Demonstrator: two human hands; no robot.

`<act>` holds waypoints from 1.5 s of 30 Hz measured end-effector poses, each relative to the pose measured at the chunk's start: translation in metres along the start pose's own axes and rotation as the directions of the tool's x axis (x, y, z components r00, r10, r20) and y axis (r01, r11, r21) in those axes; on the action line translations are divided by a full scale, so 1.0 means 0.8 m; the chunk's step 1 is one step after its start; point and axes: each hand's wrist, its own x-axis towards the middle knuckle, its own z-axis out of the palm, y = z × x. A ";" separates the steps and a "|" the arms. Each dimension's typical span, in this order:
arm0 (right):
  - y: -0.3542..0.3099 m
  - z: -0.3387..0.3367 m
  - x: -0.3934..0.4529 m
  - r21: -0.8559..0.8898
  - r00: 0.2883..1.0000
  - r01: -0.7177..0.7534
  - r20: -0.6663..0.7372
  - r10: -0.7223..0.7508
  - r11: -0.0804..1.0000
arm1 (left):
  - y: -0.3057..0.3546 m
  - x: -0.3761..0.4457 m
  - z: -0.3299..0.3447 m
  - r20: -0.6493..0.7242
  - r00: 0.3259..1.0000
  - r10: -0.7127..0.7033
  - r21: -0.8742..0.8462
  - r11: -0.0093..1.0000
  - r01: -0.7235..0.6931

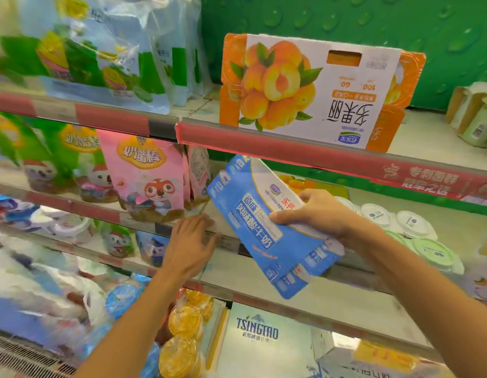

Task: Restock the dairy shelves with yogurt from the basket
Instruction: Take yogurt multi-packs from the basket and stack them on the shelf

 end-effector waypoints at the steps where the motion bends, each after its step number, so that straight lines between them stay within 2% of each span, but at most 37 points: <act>1: -0.007 -0.001 0.010 -0.043 1.000 0.020 0.009 -0.019 0.999 | -0.006 -0.003 0.002 -0.019 1.000 0.014 0.006 1.000 -0.014; 4: -0.021 -0.007 0.043 -0.202 0.997 0.075 0.036 -0.069 0.976 | -0.026 -0.010 0.008 -0.072 0.995 0.064 0.029 0.998 -0.062; 8: -0.029 -0.010 0.083 -0.472 0.990 0.139 0.075 -0.118 0.870 | -0.042 -0.015 0.011 -0.117 0.985 0.123 0.057 0.991 -0.117; 11: -0.030 -0.010 0.100 -0.555 0.979 0.187 0.172 -0.108 0.811 | -0.040 -0.019 0.013 -0.173 0.979 0.111 0.068 0.993 -0.101; 16: -0.015 -0.011 0.119 -0.571 0.971 0.179 0.232 -0.051 0.802 | -0.041 -0.019 0.018 -0.195 0.979 0.055 0.044 0.998 -0.047; 20: -0.018 -0.017 0.117 -0.662 0.967 0.253 0.196 -0.162 0.706 | -0.039 -0.018 0.019 -0.201 0.979 0.040 0.017 0.999 -0.037; 24: 0.001 -0.013 0.126 -0.646 0.970 0.243 0.168 -0.175 0.724 | -0.036 -0.020 0.017 -0.201 0.979 0.041 0.003 0.999 -0.041; 26: 0.006 -0.013 0.129 -0.675 0.968 0.249 0.157 -0.195 0.695 | -0.035 -0.019 0.018 -0.200 0.979 0.038 0.004 0.999 -0.038; 33: 0.004 -0.018 0.134 -0.642 0.948 0.317 0.221 -0.227 0.698 | -0.034 -0.020 0.023 -0.204 0.979 0.013 -0.003 1.000 -0.014; 36: 0.009 -0.015 0.134 -0.700 0.942 0.334 0.219 -0.256 0.631 | -0.033 -0.020 0.025 -0.215 0.977 0.011 -0.009 1.000 -0.013; 42: 0.017 -0.012 0.146 -0.858 0.892 0.337 0.158 -0.423 0.389 | -0.031 -0.020 0.025 -0.204 0.979 -0.007 -0.016 1.000 0.003; 45: 0.017 -0.015 0.155 -0.856 0.890 0.331 0.142 -0.434 0.398 | -0.029 -0.019 0.024 -0.205 0.979 -0.016 -0.017 1.000 0.012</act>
